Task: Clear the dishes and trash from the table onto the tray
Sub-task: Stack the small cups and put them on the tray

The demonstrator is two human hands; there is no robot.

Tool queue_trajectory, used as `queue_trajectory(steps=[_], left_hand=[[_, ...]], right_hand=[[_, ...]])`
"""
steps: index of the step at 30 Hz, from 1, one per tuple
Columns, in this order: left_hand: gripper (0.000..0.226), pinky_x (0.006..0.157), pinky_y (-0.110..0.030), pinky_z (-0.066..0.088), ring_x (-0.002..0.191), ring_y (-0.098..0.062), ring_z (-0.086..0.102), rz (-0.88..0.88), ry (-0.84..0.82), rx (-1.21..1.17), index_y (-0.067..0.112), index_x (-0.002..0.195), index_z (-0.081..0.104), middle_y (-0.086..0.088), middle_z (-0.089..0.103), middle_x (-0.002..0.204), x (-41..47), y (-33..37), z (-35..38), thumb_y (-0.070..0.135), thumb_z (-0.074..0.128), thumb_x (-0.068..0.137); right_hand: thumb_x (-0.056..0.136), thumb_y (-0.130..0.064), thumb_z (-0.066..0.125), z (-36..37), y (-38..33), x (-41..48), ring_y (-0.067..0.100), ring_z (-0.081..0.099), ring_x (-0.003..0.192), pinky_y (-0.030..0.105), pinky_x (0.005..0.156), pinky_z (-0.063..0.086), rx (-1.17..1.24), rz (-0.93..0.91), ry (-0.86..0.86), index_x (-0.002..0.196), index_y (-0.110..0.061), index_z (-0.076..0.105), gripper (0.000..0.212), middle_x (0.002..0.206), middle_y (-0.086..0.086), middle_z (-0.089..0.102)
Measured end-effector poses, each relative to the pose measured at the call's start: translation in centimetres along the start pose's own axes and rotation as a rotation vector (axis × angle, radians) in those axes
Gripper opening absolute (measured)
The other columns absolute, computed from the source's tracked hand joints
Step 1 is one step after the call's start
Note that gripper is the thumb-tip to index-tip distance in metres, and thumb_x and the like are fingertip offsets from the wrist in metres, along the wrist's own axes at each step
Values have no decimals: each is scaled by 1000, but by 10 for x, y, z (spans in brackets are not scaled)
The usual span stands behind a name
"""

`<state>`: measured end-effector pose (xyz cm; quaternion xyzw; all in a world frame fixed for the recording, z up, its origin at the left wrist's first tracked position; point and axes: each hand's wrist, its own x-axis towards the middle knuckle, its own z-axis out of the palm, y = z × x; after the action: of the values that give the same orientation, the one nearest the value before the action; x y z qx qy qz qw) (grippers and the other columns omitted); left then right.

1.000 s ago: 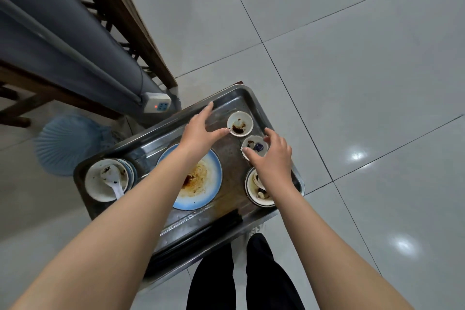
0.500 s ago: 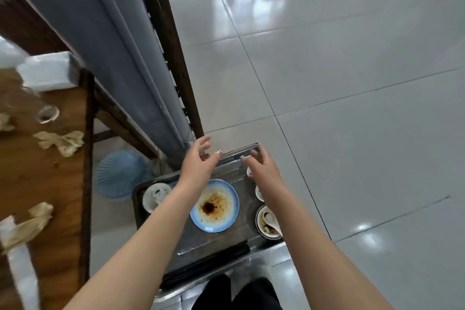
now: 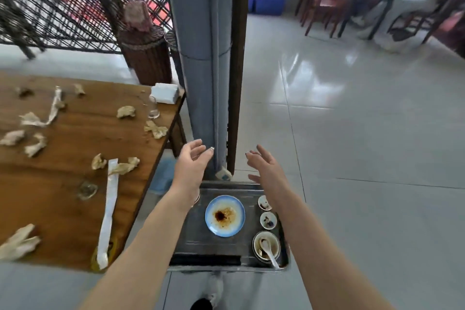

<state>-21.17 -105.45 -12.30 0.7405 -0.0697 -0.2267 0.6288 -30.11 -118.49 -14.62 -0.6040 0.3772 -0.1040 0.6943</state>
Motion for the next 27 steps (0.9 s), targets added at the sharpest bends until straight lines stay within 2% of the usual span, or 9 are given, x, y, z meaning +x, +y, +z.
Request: queue_trajectory(steps=[3,6,10,13,15,17,19,23,27], left_hand=[[40,102,-34,42,122,-21,49,3,49,-57,16,134,44,-5,53,133,-37,11,-18,22,56,95],[41,93,-26,42,119,-20,50,19,102,-83,15,133,44,-5,53,131,-66,21,-41,21,57,95],[40,101,-31,43,118,-18,51,60,198,-85,18,132,47,-3,55,129,-95,35,-78,23,58,94],[36,100,-31,45,116,-19,54,101,246,-104,21,127,48,-2,57,125,-114,41,-107,23,59,93],[32,91,-25,47,113,-17,56,123,280,-135,23,123,48,-3,57,123,-129,43,-131,22,60,93],[32,75,-13,46,101,-9,59,129,311,-158,21,123,49,-2,58,120,-145,43,-155,19,60,93],[34,65,-9,45,90,-2,58,135,344,-166,19,126,49,0,59,117,-161,41,-183,18,59,93],[35,75,-14,42,96,-4,55,136,385,-130,20,127,49,3,58,115,-194,30,-239,19,59,93],[31,92,-32,49,108,-13,56,103,425,-143,24,122,49,2,59,119,-227,14,-297,21,60,93]], right_hand=[[96,-34,53,12,-15,-27,22,43,128,32,94,43,-21,-44,-61,148,-22,28,59,149,4,37],[96,-33,55,31,-25,-51,20,44,126,33,96,43,-34,-58,-119,148,-22,28,59,147,4,37],[95,-33,56,58,-36,-79,21,45,126,35,100,42,-75,-95,-189,147,-22,29,59,146,4,39],[94,-33,57,82,-43,-100,16,47,119,35,98,45,-109,-119,-235,147,-21,30,61,144,3,42],[94,-31,58,103,-44,-118,14,48,115,34,96,46,-129,-142,-276,148,-19,29,62,140,2,46],[93,-31,59,126,-41,-137,15,51,114,35,94,48,-145,-153,-309,148,-18,30,64,137,1,50],[92,-33,59,153,-39,-156,16,52,116,35,94,49,-169,-166,-339,147,-19,32,63,134,0,52],[91,-34,60,208,-31,-196,19,54,118,40,100,47,-168,-157,-368,146,-21,34,62,136,3,54],[94,-31,58,258,-19,-240,16,52,113,31,89,45,-184,-170,-415,146,-19,34,58,136,2,51]])
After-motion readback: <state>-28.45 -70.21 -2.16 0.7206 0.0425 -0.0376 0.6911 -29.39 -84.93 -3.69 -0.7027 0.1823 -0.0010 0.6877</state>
